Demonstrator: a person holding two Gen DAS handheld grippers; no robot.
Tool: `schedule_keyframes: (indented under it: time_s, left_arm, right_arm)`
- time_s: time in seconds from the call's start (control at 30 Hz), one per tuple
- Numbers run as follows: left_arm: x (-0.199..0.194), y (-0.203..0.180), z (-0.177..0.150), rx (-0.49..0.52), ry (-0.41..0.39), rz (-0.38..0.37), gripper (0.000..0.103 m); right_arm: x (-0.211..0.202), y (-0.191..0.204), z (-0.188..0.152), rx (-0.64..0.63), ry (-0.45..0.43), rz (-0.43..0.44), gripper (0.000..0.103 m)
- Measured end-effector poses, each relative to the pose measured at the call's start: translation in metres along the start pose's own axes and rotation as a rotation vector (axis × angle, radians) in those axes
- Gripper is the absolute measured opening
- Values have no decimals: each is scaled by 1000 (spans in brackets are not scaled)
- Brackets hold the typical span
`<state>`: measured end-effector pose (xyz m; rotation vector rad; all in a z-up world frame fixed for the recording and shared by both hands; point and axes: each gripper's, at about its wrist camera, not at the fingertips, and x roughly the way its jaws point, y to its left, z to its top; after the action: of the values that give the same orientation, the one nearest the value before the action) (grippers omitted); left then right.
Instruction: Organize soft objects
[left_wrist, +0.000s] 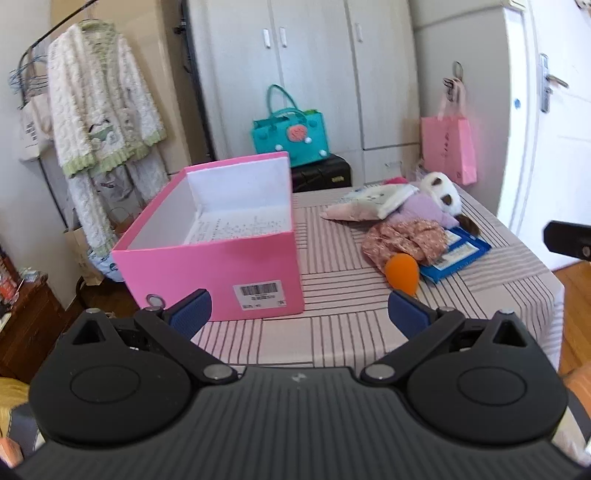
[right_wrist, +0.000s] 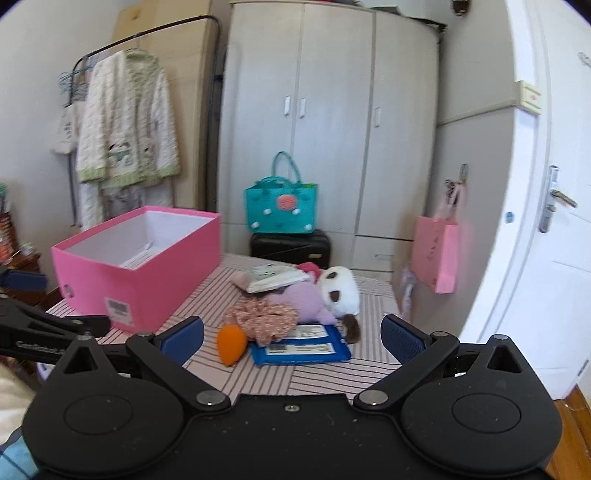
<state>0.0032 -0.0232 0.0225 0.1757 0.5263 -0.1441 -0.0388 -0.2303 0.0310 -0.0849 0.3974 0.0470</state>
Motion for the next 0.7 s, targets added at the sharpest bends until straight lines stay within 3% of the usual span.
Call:
schedule_keyframes:
  time_s: [0.23,0.5,0.7]
  left_arm:
    - [-2,-5,4,33,44,-71,103]
    - [-3,2,9,25,45,-45,103]
    - [-1,6,9,16,69,-70,103]
  right_arm:
    - [3,-8,4,17,25,53,103]
    - [8,-23,3,50,33,55,103]
    - [17,-27,5,65,43,81,103]
